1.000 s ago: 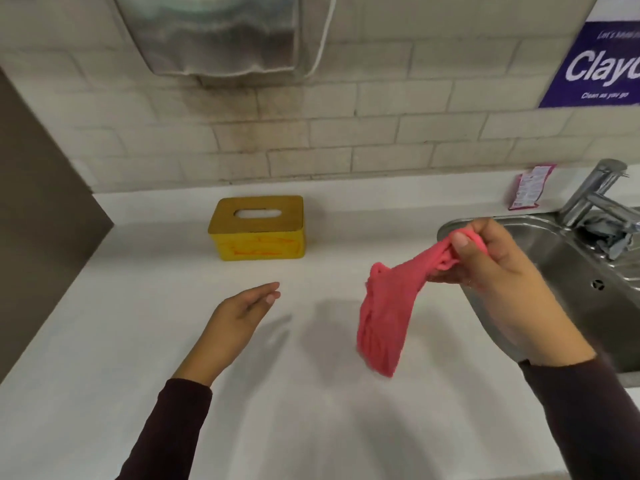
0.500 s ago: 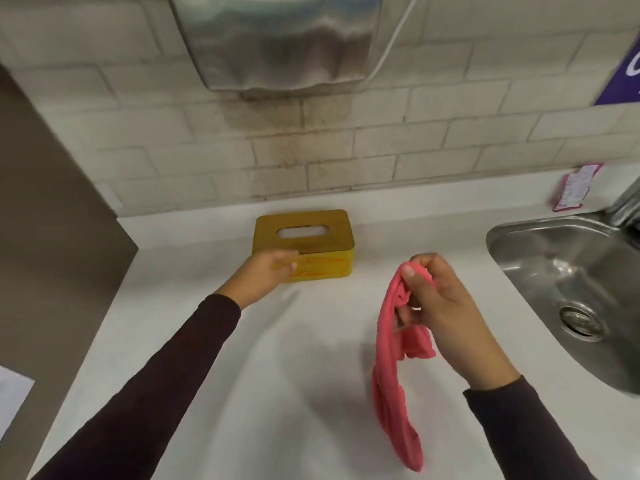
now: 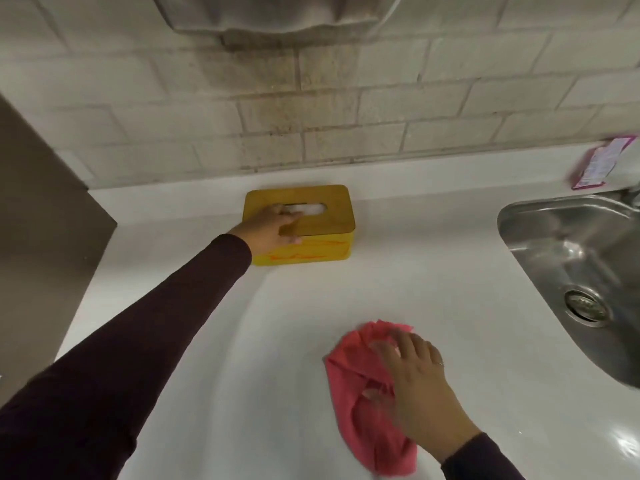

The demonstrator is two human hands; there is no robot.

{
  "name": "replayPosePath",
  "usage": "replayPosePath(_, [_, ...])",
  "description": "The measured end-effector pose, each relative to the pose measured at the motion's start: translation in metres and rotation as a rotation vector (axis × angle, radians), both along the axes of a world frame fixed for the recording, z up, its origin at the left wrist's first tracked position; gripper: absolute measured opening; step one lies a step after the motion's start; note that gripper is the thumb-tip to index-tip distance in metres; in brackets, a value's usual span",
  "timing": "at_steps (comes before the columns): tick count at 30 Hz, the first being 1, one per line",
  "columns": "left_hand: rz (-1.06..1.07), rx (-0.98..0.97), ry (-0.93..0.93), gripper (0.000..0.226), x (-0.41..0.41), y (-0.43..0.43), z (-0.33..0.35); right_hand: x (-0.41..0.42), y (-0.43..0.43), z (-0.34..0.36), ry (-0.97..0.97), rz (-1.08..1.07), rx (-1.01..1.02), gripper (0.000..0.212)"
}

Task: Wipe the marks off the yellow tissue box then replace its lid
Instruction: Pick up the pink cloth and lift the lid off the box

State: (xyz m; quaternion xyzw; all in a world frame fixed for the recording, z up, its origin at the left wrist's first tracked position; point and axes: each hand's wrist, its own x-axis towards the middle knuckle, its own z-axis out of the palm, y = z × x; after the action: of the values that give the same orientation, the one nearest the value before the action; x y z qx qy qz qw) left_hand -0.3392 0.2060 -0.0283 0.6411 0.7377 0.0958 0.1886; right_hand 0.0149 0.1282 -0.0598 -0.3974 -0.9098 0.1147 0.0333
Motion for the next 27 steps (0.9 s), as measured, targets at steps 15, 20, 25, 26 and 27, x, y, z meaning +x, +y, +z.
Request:
replayPosePath(15, [-0.02, 0.049, 0.143, 0.055, 0.027, -0.031, 0.008, -0.025, -0.015, -0.048, 0.232, 0.029, 0.069, 0.039])
replayPosePath(20, [-0.051, 0.027, 0.085, 0.051, 0.053, -0.067, 0.027, -0.005, -0.005, -0.02, 0.969, -0.304, -0.634, 0.016])
replayPosePath(25, [-0.093, -0.082, -0.174, 0.046, 0.079, -0.104, 0.041, 0.037, -0.005, 0.011, 1.52, -0.459, -1.165, 0.025])
replayPosePath(26, [-0.095, -0.106, -0.23, 0.047, 0.085, -0.11, 0.044, 0.044, -0.006, 0.017, 1.572, -0.454, -1.192, 0.027])
replayPosePath(27, [-0.102, -0.127, -0.285, 0.048, 0.091, -0.116, 0.046, 0.048, -0.007, 0.022, 1.584, -0.466, -1.172, 0.026])
